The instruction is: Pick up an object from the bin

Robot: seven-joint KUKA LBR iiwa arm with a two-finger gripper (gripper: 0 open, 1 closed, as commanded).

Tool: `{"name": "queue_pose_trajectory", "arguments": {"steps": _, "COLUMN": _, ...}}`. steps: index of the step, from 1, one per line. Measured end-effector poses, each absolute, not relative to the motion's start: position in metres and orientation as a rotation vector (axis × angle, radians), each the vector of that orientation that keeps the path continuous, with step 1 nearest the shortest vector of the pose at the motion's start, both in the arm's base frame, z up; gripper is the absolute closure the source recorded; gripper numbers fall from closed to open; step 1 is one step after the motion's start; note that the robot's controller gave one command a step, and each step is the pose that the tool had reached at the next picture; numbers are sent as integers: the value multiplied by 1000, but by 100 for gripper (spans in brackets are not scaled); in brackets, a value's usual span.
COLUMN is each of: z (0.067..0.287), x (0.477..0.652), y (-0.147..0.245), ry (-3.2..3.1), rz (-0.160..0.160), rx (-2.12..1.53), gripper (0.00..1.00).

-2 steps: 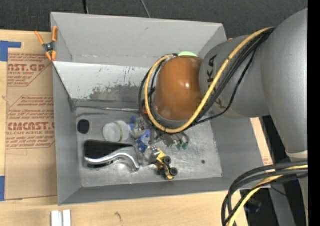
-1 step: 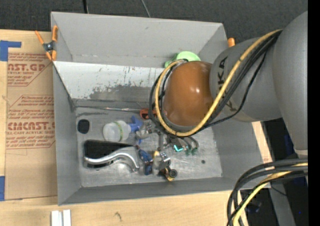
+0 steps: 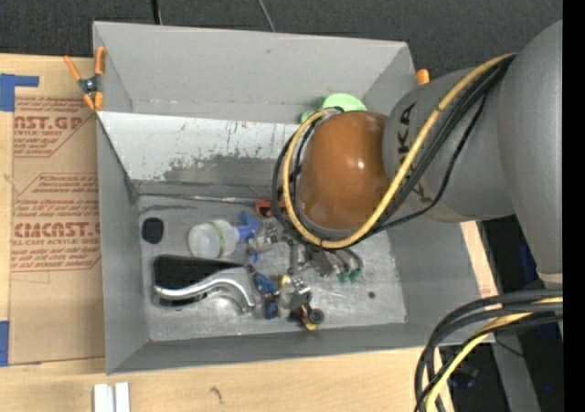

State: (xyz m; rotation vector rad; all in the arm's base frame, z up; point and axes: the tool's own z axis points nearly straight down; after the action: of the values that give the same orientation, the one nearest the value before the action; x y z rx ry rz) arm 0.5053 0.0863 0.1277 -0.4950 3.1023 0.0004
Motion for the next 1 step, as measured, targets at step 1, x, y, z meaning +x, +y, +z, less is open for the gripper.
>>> {"name": "queue_pose_trajectory", "arguments": {"steps": 1, "z": 79, "x": 494, "y": 69, "ry": 3134, "rz": 2, "rx": -271, "gripper": 100}}
